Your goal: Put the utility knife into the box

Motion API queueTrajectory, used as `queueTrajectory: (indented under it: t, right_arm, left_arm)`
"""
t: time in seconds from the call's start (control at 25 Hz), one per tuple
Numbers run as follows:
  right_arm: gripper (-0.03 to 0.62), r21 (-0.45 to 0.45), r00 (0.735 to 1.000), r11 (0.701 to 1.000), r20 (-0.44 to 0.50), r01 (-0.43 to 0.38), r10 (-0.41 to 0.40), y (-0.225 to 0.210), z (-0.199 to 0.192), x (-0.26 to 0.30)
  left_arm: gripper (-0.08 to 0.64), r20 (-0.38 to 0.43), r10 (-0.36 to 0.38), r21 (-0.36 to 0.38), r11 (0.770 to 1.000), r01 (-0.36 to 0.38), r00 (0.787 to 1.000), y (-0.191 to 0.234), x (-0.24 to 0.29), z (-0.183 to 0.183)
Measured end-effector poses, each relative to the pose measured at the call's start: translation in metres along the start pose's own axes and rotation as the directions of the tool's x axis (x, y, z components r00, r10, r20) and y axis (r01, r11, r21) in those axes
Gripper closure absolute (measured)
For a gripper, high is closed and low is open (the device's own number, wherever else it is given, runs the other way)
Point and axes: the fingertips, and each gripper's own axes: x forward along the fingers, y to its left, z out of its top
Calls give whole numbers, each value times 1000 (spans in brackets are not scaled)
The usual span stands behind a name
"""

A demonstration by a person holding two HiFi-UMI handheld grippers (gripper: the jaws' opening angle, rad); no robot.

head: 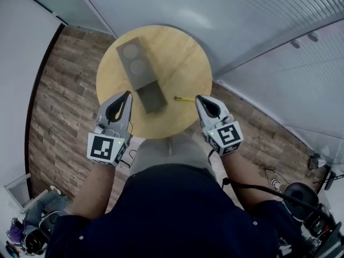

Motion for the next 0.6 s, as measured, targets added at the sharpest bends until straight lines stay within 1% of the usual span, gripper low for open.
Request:
queueTrajectory:
  t: [0.12, 0.24, 0.32, 0.48, 0.6]
  right_arm:
    - [586, 21, 999, 999, -33, 29, -28, -11, -28, 22]
    - [586, 47, 998, 999, -63, 21, -18, -12, -56, 38]
    - [586, 36, 997, 999, -80, 9, -6, -12, -73, 47]
    - [586, 0, 995, 1000, -100, -9, 9, -15, -99, 68]
    - [585, -4, 993, 1000, -120, -18, 17, -15, -116, 80]
  left_arm:
    - [557, -29, -25, 1, 1000, 25, 999, 7, 25, -16]
    - [557, -45, -52, 14, 999, 52, 998, 8, 50, -37]
    - [557, -63, -52, 6, 999, 53, 997, 11, 65, -52]
    - [557, -56, -81, 2, 997, 82, 995, 14, 82, -76]
    - [557, -64, -83, -22, 996, 82, 994, 13, 90, -94]
